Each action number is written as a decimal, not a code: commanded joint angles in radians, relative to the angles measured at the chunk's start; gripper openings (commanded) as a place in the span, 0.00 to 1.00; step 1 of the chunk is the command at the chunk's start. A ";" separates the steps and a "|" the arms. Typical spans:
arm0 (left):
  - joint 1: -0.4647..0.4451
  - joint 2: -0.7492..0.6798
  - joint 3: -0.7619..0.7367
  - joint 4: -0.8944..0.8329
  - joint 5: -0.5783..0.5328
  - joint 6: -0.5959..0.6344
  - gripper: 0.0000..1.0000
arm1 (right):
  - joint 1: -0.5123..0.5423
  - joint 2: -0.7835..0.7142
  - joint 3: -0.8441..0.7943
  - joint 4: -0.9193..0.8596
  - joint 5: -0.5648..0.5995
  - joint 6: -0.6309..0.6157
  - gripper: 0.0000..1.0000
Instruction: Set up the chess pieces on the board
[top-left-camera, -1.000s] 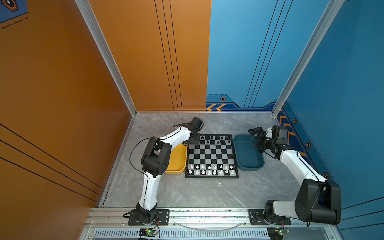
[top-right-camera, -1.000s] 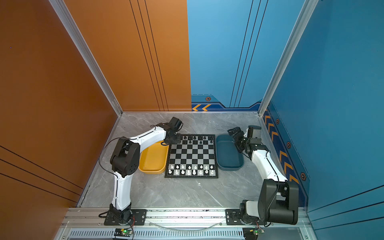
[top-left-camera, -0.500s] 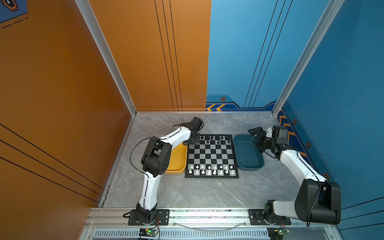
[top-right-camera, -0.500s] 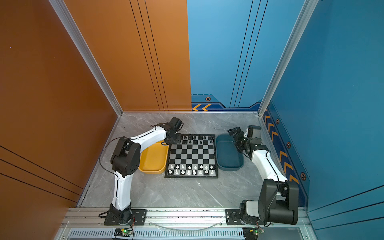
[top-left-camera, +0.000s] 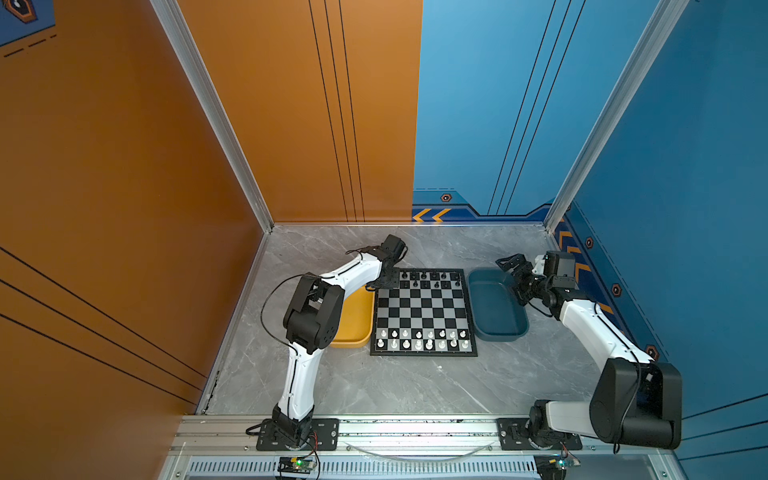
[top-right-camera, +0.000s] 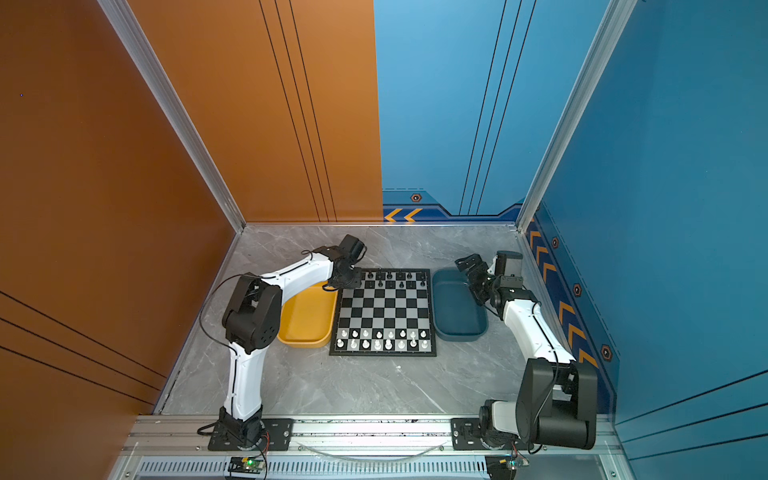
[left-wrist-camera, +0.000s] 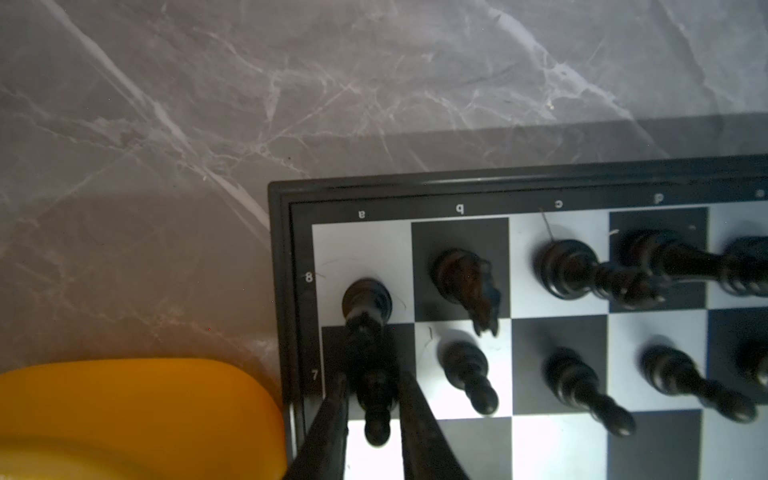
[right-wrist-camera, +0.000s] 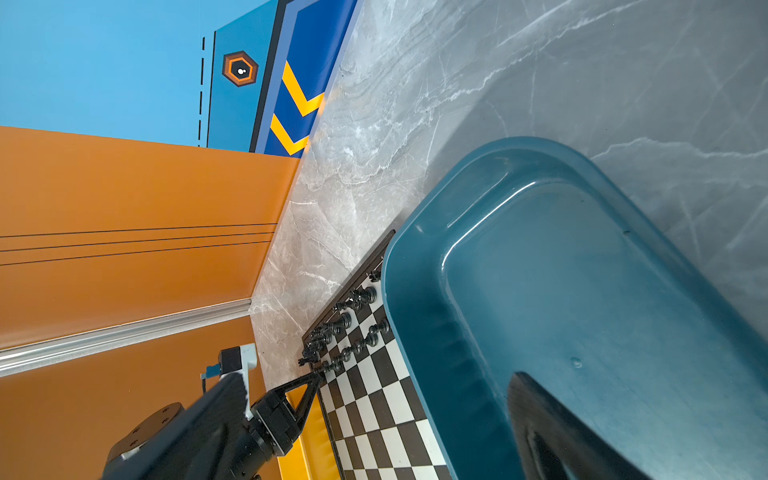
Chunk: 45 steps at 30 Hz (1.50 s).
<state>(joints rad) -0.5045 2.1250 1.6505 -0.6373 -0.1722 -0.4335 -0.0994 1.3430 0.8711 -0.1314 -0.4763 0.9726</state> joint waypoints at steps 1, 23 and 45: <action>-0.002 0.010 -0.013 -0.024 -0.019 0.013 0.27 | -0.006 -0.019 -0.011 -0.024 -0.015 -0.012 1.00; -0.032 -0.210 -0.037 -0.028 -0.021 0.040 0.45 | -0.005 -0.021 -0.010 -0.021 -0.015 -0.009 1.00; 0.137 -1.202 -0.845 0.527 -0.355 0.234 0.98 | 0.057 -0.478 -0.077 -0.107 0.428 -0.320 1.00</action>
<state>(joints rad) -0.4080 0.9585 0.8982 -0.2306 -0.4549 -0.2413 -0.0551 0.9398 0.8299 -0.1829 -0.2516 0.7807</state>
